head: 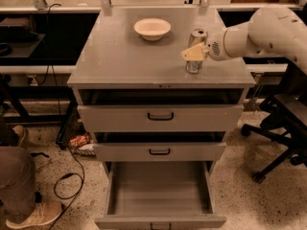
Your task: Place redbull can into bottom drawer
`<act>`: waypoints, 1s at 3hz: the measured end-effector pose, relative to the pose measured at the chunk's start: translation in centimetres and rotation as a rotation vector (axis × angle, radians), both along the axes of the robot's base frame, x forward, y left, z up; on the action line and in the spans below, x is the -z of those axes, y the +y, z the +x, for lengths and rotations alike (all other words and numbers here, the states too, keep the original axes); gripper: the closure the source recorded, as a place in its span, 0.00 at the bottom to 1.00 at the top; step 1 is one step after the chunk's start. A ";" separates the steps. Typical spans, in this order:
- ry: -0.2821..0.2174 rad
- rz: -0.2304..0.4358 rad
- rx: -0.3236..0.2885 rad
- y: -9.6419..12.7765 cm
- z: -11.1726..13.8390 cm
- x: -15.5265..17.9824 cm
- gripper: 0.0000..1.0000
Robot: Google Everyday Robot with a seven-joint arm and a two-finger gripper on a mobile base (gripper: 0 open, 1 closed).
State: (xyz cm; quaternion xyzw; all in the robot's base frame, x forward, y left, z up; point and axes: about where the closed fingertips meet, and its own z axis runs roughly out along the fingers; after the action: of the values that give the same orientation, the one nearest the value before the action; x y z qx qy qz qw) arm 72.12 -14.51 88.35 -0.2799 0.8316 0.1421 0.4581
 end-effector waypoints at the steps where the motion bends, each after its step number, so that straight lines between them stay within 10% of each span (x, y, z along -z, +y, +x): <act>1: -0.009 0.010 0.005 -0.4 -0.2 -0.1 0.70; 3: -0.026 -0.143 -0.022 -5.0 -7.0 -2.6 1.00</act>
Offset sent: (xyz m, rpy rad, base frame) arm -0.0532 -0.0449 0.0341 -0.0888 -0.0775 0.0135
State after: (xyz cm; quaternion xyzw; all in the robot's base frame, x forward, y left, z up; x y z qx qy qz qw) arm 65.15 -19.50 90.99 -0.3228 0.8304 0.0839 0.4463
